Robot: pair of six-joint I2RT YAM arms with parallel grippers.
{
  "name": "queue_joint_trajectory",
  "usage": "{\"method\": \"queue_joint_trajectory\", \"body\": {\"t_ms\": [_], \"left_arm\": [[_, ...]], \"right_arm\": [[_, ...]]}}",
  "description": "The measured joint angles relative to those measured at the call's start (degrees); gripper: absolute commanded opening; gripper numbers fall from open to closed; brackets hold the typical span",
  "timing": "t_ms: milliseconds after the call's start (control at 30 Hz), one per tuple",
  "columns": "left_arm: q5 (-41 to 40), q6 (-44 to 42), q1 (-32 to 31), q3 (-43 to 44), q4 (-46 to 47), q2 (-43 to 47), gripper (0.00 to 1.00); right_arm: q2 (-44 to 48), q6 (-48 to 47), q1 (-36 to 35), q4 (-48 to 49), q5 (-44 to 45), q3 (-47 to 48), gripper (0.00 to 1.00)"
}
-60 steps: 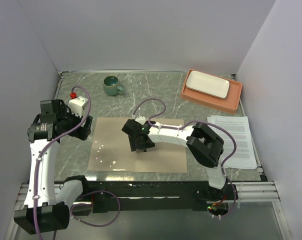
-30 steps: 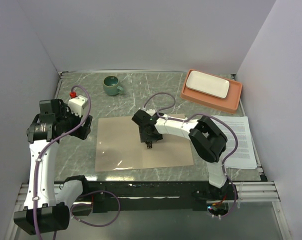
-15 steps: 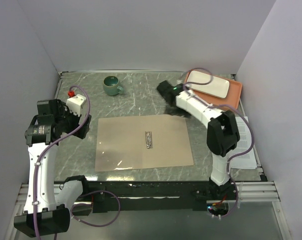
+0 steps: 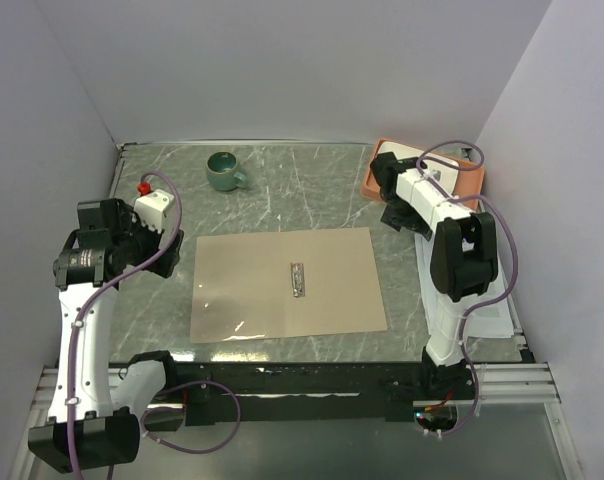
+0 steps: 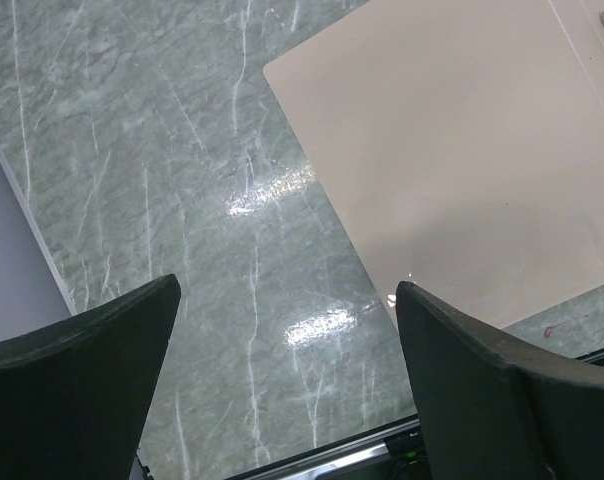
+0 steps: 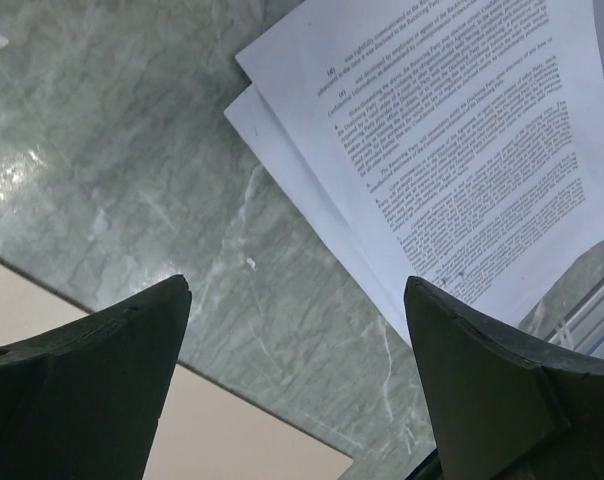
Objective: Put the files into the folder
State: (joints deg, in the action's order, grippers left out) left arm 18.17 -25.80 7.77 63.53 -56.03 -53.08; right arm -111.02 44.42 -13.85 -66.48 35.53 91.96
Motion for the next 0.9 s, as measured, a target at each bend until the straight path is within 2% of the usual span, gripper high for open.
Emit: {"method": "queue_joint_trajectory", "body": {"t_ms": [400, 900], "left_arm": [[0.0, 0.09, 0.0, -0.24, 0.5, -0.13, 0.96], [0.5, 0.26, 0.0, 0.35, 0.55, -2.29, 0.96]], "right_arm": [[-6.71, -2.95, 6.12, 3.91, -1.33, 0.68, 0.92], [-8.15, -6.84, 9.25, 10.23, -5.68, 0.59, 0.87]]}}
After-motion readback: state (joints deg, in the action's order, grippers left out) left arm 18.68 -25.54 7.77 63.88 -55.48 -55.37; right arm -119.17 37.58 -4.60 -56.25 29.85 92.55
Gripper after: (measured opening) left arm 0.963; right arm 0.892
